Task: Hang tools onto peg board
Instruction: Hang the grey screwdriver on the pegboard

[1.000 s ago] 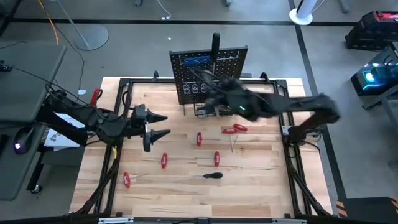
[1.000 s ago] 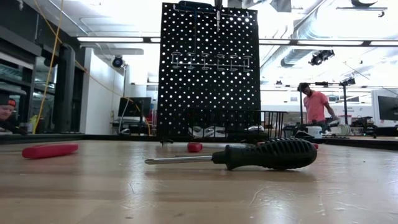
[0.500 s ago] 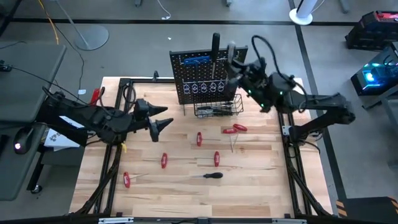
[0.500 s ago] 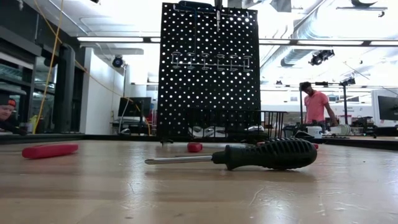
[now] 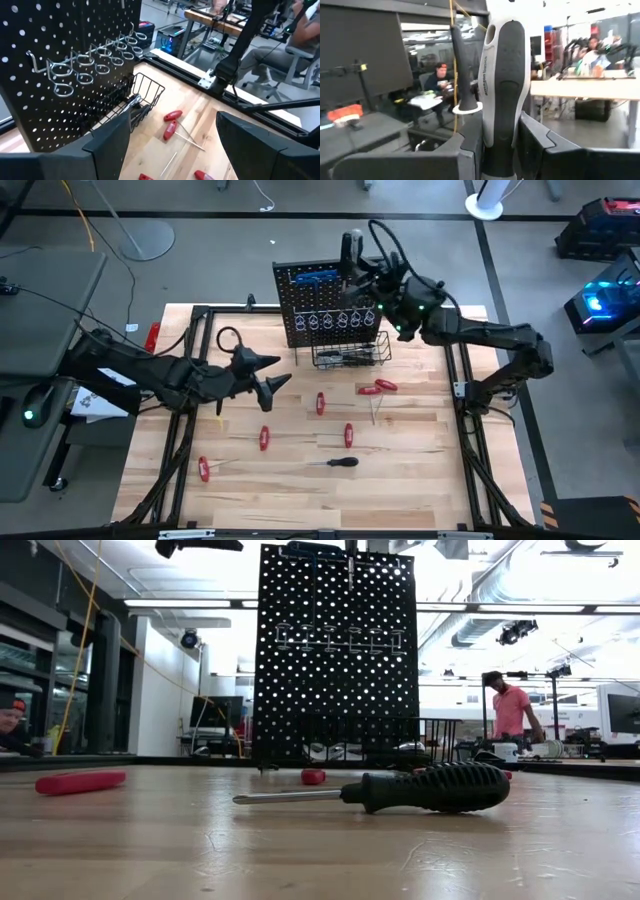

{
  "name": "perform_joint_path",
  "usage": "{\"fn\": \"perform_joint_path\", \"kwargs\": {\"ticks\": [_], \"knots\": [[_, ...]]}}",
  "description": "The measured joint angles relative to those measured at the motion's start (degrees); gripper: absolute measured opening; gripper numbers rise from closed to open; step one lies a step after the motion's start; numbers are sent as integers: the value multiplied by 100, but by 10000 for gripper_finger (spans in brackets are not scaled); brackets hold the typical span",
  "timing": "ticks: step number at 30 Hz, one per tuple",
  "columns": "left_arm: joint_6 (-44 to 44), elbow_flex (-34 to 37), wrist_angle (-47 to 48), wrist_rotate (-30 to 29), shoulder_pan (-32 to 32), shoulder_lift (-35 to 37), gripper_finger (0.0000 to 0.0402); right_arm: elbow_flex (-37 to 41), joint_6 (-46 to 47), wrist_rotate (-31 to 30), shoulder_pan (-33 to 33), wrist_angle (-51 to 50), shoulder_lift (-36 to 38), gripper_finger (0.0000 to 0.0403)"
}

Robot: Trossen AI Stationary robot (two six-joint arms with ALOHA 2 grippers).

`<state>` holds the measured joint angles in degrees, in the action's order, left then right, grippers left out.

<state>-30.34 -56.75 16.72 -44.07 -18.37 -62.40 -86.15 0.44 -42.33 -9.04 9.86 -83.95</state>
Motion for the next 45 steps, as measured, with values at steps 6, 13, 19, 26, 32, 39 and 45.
{"fn": "perform_joint_path", "kwargs": {"ticks": [6,13,19,26,32,39,45], "knots": [[-5,0,-7,-11,-1,-63,285,-20,-456,-445,-80,318,42,71],[87,0,-4,-176,-2,-60,285,-13,-399,-248,-160,352,-7,71],[100,0,-10,-257,-2,-60,285,-7,-327,-205,86,439,115,71],[791,2,-877,94,184,-166,285,-13,397,508,466,523,306,71],[1296,2,-2468,820,597,-187,285,-13,489,692,997,537,342,71],[1229,2,-3165,1529,919,-189,285,-13,683,1118,1328,543,338,71],[959,2,-3474,1888,979,-436,285,-13,707,1224,1360,543,338,71]]}}
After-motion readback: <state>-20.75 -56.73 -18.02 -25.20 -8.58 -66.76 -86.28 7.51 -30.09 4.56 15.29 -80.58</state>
